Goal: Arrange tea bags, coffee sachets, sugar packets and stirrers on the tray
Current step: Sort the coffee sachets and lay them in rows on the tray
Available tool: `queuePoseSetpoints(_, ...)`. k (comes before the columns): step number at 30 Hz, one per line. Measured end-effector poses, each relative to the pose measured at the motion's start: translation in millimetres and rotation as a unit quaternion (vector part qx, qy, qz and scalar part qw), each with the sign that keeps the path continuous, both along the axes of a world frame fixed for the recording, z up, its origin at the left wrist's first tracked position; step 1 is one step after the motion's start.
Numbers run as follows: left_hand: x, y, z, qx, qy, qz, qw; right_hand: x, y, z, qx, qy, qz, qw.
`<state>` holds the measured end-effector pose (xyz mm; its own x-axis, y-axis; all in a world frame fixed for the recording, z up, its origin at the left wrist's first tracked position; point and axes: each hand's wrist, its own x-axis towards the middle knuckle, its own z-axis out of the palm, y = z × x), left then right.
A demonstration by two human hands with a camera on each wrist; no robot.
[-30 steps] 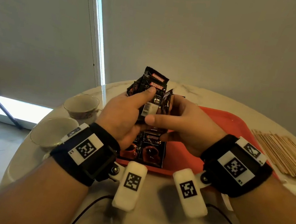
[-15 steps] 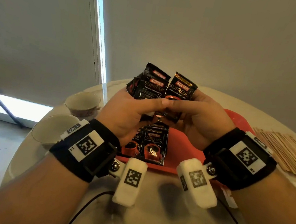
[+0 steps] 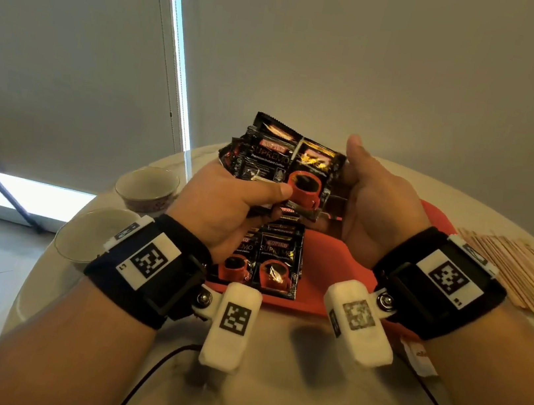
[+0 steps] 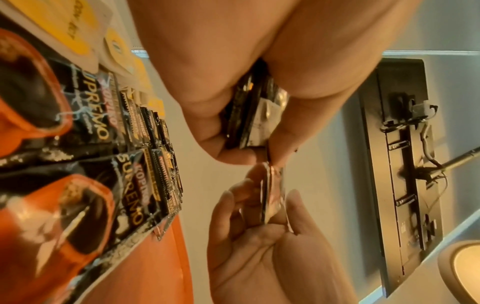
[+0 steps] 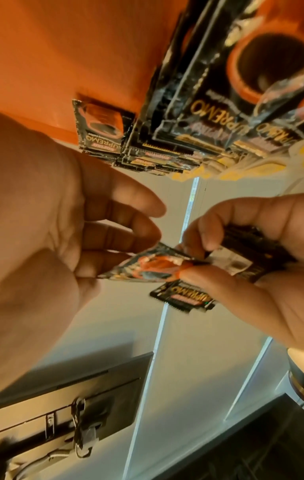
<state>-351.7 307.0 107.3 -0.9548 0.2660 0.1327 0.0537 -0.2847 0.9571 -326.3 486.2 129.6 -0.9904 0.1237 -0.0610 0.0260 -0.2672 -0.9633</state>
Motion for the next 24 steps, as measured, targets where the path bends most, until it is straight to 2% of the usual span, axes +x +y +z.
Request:
queuePoseSetpoints(4,-4,0,-1,0.028,-0.022,0.046,0.998,1,2,0,0.061,0.021,0.058,0.996)
queuePoseSetpoints(9,-6,2,4,0.073,-0.064,0.074,0.993,-7,15,3,0.059,0.054,-0.041,0.996)
queuePoseSetpoints(13,-9,1,5,0.097,-0.093,0.084,0.987,-18,45,-9,0.077,-0.042,-0.116,0.989)
queuePoseSetpoints(18,-8,2,5,0.094,-0.097,0.079,0.988,-26,57,-33,0.174,-0.176,-0.089,0.965)
queuePoseSetpoints(24,-7,2,6,0.095,-0.095,0.078,0.988,-26,50,-34,0.186,-0.19,-0.054,0.962)
